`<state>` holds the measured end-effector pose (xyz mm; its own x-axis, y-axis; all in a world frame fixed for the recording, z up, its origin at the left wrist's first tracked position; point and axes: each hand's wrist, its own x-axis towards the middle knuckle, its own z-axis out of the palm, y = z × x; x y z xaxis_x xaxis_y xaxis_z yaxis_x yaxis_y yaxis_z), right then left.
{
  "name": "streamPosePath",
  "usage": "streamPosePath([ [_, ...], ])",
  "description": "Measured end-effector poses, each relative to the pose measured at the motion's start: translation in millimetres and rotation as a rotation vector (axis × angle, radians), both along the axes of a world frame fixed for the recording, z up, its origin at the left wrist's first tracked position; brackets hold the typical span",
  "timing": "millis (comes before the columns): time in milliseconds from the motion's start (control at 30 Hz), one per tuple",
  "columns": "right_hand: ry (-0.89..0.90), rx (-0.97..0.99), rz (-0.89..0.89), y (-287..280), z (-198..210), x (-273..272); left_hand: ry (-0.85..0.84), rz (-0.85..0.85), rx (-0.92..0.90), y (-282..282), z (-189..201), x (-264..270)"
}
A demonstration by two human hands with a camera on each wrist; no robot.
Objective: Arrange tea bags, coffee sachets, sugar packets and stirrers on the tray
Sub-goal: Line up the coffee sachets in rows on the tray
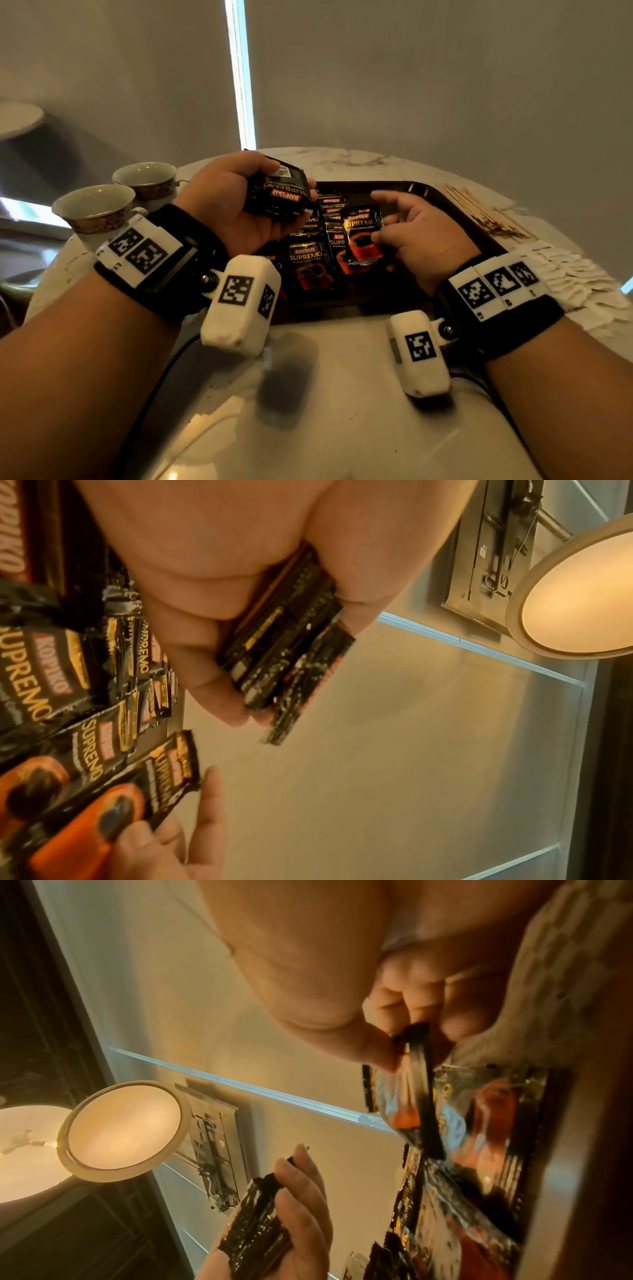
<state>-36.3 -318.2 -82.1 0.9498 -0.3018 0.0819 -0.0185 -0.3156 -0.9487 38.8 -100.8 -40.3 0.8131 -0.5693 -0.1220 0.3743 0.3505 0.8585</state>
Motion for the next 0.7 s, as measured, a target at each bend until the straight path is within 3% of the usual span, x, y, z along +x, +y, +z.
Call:
streamPosePath([
  [267,0.169,0.070,0.039,1.2,-1.1,0.5,-0.014,-0.010,-0.022,1.5,0.5,0.7],
  [433,0.197,-0.064,0.050,3.8,-1.1,-1.1,-0.015,-0.034,-0.019,2.3,-0.3,1.0],
  [700,0.230,-0.066,0.030,6.9,1.3,-1.8,-0.026,-0.035,-0.023,0.9,-1.2,0.3],
])
